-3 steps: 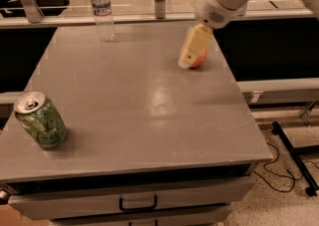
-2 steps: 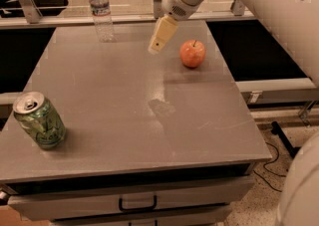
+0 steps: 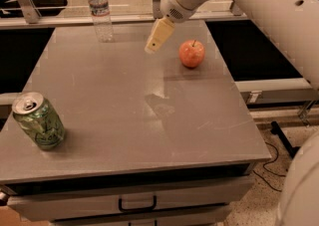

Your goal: Move water bottle near green can

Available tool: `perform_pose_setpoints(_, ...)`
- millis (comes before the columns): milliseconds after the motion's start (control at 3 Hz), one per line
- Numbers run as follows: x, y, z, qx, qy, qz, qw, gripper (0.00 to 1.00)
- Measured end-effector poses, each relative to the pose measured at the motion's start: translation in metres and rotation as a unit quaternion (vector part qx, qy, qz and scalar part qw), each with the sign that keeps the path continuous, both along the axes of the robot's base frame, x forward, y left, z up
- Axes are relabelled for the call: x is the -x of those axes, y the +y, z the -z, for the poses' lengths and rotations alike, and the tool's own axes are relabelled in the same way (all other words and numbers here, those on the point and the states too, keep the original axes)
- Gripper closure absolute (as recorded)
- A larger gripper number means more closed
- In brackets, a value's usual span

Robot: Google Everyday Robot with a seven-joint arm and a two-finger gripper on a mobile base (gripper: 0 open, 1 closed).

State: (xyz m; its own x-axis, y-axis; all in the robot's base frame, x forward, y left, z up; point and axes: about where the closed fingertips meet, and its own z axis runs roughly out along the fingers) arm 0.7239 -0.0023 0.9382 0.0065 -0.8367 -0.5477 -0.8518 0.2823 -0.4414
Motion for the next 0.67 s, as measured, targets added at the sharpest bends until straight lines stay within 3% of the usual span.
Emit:
perform_pose_setpoints(333, -0.043, 0.019, 0.013, -0.066, -0.015, 0.031, 0.9972, 0.0)
perform_pose_setpoints(667, -0.089, 0.049, 0.021, -0.143, -0.025, 0.038, 0.9887, 0.0)
